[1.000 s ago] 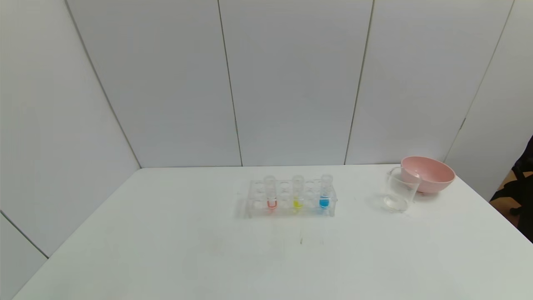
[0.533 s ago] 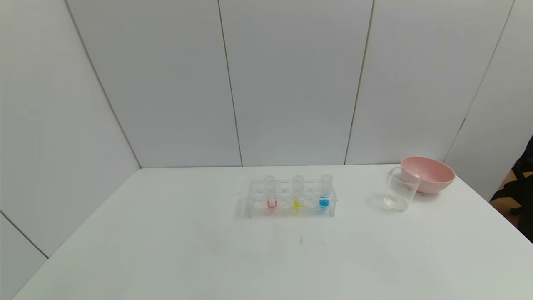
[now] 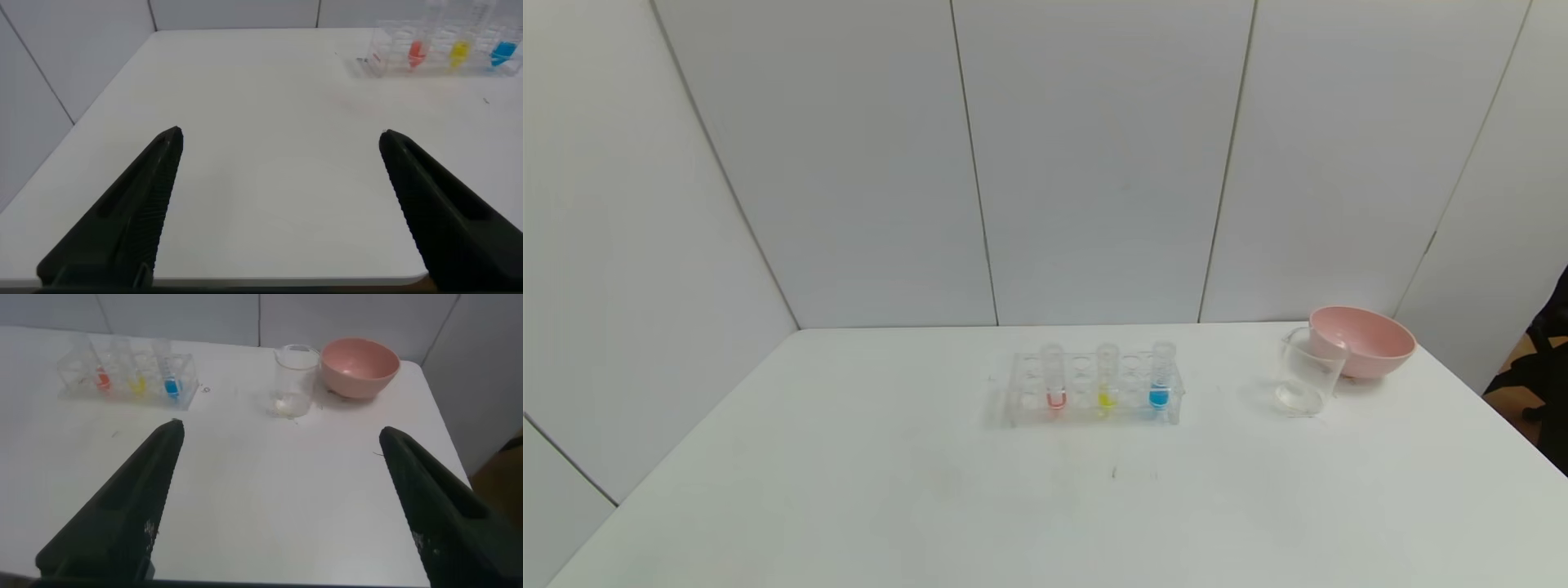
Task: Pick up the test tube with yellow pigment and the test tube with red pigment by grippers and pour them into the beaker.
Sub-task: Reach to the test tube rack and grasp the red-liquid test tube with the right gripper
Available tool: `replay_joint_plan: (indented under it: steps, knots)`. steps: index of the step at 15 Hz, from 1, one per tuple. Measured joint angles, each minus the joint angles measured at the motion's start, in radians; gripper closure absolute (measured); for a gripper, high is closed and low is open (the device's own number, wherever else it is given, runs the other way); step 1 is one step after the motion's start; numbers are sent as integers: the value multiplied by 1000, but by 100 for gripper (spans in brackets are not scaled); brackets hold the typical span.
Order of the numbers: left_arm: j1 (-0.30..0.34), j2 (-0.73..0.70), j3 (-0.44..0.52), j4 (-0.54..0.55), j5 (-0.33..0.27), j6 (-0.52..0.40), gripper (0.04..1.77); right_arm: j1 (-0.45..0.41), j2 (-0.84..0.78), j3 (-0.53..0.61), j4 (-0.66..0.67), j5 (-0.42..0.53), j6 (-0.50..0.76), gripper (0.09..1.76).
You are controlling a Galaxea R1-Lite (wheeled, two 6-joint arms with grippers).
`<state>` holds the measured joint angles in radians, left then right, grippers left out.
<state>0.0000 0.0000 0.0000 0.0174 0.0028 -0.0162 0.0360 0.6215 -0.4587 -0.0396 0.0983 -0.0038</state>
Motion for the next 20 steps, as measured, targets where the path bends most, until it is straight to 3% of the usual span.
replay_joint_plan:
  steps: [4, 6, 10, 14, 16, 20]
  knots:
    - [0, 0, 0, 0, 0, 0, 9, 58, 161, -67, -44, -11, -16, 14]
    - [0, 0, 0, 0, 0, 0, 9, 126, 240, -116, -51, -65, -6, 14]
    - [0, 0, 0, 0, 0, 0, 9, 364, 375, -207, -52, -304, 98, 14]
    - [0, 0, 0, 0, 0, 0, 9, 690, 477, -242, -52, -560, 210, 14]
    - [0, 0, 0, 0, 0, -1, 9, 804, 557, -269, -56, -620, 300, 14]
    - [0, 0, 0, 0, 0, 0, 9, 911, 739, -336, -60, -641, 368, 14]
